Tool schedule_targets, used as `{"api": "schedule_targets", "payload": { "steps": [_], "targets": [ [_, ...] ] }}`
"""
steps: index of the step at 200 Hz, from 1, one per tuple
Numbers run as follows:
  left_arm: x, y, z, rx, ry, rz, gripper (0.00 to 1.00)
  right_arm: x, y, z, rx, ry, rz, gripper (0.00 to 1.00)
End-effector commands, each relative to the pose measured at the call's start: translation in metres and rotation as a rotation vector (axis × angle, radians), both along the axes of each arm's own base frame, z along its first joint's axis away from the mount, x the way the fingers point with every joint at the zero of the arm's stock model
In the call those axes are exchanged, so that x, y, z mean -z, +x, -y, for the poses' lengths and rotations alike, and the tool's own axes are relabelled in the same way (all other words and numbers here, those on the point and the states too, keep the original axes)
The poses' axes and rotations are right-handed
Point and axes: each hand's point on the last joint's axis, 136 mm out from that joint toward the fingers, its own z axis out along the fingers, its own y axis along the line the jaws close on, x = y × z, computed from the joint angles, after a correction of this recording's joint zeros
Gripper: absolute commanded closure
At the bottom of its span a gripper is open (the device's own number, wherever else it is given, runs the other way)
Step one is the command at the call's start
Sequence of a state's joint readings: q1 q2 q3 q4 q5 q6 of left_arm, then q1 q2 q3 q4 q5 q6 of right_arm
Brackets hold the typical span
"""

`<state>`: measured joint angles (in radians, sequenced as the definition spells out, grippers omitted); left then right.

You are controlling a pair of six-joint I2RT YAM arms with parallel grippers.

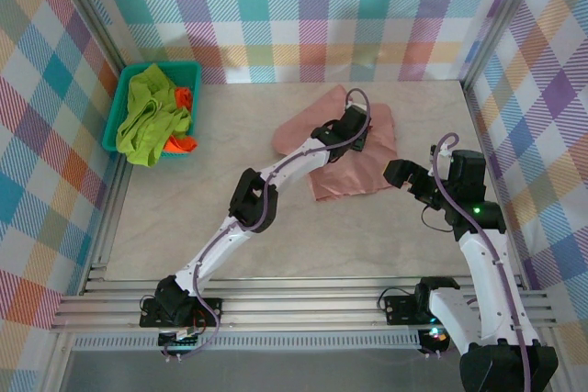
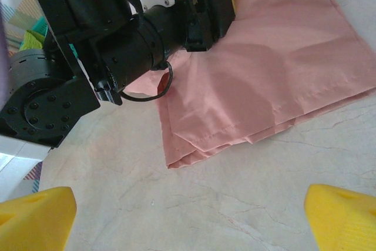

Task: Fold and stack the shorts

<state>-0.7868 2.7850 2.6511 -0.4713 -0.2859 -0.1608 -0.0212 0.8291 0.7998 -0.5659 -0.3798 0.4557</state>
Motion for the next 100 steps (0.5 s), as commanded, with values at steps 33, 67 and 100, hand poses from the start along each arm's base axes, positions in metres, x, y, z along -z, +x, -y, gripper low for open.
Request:
{"api": "schedule_targets", "payload": {
  "steps": [33,67,100],
  "targets": [
    [-0.110,0.006,-0.004,-0.009,-0.148,0.111,0.74,0.004,0.000,-0.001,-0.016,0.003,0.009,0.00],
    [-0.172,-0.005,-0.010,0.058,-0.271,0.101,0.96,0.007,-0.001,0.000,-0.014,-0.005,0.006,0.01],
    [-0.240,-0.023,-0.016,0.165,-0.456,0.065,1.00,0.003,-0.002,0.002,-0.008,-0.018,0.019,0.01]
  ]
}}
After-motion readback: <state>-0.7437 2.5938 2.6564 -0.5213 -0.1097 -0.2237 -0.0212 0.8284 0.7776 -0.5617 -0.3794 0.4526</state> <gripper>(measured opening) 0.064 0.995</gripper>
